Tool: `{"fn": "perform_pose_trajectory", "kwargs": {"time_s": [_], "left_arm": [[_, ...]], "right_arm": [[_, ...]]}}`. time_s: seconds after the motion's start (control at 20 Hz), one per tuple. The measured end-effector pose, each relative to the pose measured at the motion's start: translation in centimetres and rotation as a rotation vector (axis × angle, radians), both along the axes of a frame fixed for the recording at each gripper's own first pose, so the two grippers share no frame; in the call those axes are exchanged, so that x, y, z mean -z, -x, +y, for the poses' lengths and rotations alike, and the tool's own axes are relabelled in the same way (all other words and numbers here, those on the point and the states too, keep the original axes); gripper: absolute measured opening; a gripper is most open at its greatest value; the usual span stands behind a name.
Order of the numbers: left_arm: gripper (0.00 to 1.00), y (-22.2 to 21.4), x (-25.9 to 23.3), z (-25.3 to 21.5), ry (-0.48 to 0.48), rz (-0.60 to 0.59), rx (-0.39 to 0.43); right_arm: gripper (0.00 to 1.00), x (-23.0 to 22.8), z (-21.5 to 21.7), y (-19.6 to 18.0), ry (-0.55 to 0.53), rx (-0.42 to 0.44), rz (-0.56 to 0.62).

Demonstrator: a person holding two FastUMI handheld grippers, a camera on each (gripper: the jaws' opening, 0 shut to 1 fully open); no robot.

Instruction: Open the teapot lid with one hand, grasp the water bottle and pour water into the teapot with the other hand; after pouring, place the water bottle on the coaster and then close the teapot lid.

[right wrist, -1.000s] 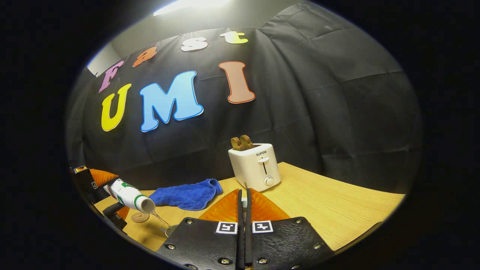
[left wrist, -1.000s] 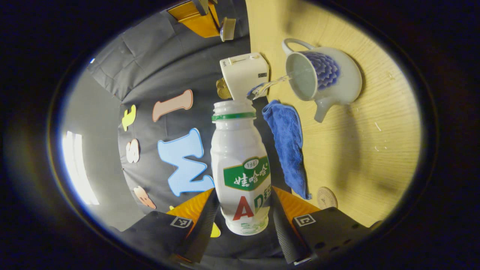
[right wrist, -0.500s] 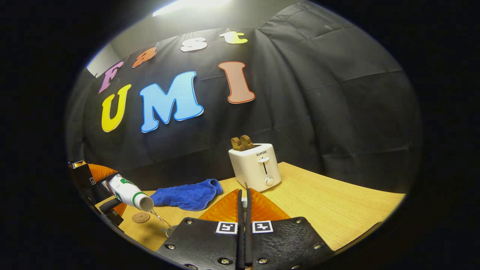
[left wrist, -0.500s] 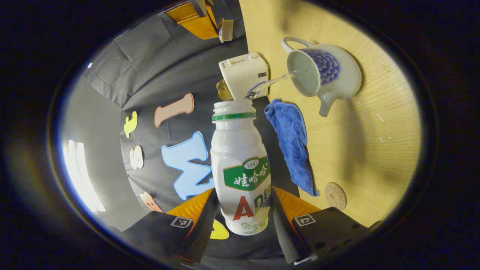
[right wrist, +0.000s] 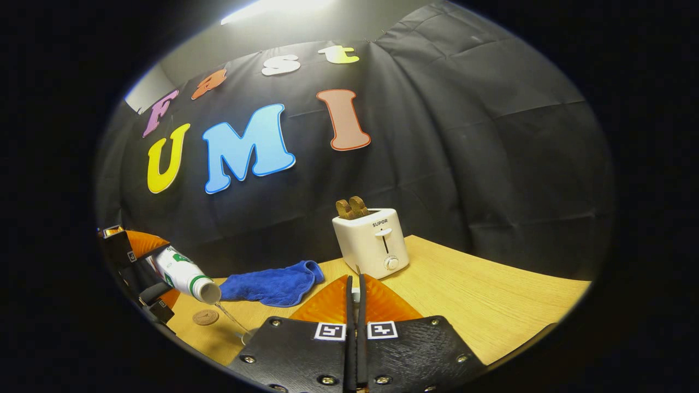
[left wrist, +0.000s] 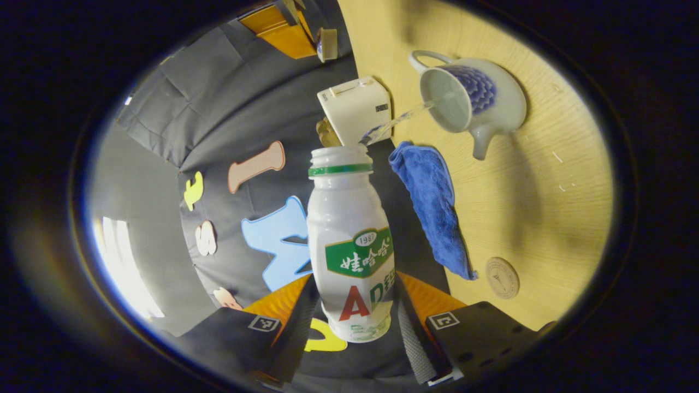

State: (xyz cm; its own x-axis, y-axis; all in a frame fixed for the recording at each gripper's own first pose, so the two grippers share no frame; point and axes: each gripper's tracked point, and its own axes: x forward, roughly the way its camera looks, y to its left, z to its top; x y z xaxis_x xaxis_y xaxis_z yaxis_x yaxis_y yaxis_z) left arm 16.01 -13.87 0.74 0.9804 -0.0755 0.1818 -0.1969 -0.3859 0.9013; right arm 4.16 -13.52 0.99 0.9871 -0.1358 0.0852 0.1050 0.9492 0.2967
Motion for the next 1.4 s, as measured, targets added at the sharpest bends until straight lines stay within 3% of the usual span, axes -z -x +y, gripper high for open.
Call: {"fn": "perform_pose_trajectory", "kwargs": {"time_s": [0.05,0.1,0.85,1.4], "left_arm": [[0.89,0.0,0.0,0.0,-0.009,-0.002,0.002],[0.83,0.0,0.0,-0.1,-0.019,-0.003,0.004],[0.83,0.5,0.0,-1.3,-0.151,-0.013,0.05],[0.83,0.8,0.5,-2.3,-0.197,-0.009,0.078]], "right_arm": [[0.0,0.0,0.0,0.0,0.0,0.0,0.0],[0.0,-0.1,0.0,0.0,-0.001,0.001,0.0],[0.0,0.0,-0.1,0.0,-0.008,-0.005,0.003],[0.0,-0.1,-0.2,0.0,-0.017,-0.007,-0.001]]}}
